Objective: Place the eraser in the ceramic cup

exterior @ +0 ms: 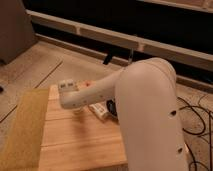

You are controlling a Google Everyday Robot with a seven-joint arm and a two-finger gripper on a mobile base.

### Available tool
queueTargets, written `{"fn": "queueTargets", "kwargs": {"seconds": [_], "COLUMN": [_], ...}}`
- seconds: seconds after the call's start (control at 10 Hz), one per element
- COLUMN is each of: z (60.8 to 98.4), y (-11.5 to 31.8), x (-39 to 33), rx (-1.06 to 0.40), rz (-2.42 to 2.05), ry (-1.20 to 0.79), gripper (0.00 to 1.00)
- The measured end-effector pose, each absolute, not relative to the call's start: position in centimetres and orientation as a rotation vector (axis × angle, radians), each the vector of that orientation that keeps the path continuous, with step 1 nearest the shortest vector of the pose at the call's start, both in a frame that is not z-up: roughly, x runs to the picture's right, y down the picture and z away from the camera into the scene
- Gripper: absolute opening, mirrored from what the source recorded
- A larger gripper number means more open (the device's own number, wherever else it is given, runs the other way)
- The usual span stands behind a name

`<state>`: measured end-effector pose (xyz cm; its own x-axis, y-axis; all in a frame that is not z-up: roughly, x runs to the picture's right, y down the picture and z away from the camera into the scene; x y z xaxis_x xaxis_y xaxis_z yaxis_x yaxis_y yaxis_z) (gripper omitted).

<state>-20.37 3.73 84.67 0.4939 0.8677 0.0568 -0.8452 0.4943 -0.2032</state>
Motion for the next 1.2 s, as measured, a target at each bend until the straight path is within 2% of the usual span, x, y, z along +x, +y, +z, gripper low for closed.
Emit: {"fn": "queueTargets", "kwargs": {"seconds": [0.1,0.3,0.4,1.2], "z": [84.69,84.73,84.78,84.64], "y": [3.76,3.84,3.87,3.30], "x": [-20.34,-20.30,-20.29,-20.04], "rx": [-0.158,-0.162,-0.163,-0.153], "rz": [1.046,1.050,1.050,1.050], "ry": [-0.157,-0.153,-0.152,-0.158], "gripper": [0.56,0.77,0.80,0.80]}}
